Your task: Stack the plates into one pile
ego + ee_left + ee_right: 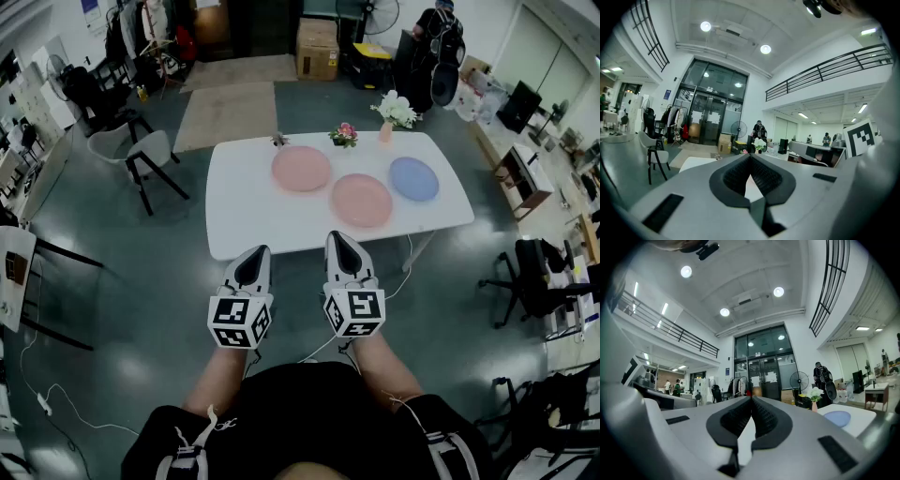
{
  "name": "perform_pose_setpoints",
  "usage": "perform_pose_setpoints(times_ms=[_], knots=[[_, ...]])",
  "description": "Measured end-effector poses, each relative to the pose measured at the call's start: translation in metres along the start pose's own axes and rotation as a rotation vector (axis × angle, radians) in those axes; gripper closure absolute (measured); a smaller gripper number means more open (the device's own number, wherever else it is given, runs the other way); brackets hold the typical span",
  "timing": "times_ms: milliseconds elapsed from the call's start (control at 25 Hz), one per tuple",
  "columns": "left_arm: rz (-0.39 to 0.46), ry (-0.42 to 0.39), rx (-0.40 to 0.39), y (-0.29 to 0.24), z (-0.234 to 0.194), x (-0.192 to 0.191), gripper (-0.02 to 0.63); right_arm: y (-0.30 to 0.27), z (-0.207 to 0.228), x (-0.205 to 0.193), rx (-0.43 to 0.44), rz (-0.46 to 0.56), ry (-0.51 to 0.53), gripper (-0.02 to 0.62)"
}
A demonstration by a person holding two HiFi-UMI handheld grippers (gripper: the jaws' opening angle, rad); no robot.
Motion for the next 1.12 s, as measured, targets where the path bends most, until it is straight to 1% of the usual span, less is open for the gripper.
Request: perform_pose_setpoints(times_ms=[240,480,880,1120], knots=[[0.007,-0.004,-0.004,0.001,0.003,0.003,0.594,0.003,0.004,0.001,-0.025,0.019,-0.021,0.580],[0.011,-0.010,-0.004,-0.002,0.015,0.003,0.594,0.008,0.015,0.004,-0.026,0.019,-0.021,0.580],[0.024,-0.017,-0.003,-0.015,0.050,-0.007,0.594,0.021,0.047,0.008,0.006,0.028,-0.011,0.580],[0.017,-0.018,-0.027,-0.026,0.074,-0.015,0.594,0.032,0.069,0.010,-0.007,0.021,-0.025,0.578]])
Point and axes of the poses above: the fingertips, and each gripper's own axes: y backward along the fingers, z to its right, x out of its top, the point moved 3 cm from there along y, backward along the fingers, and after that the axes turned 15 degrees about z, right-handed, at the moved point
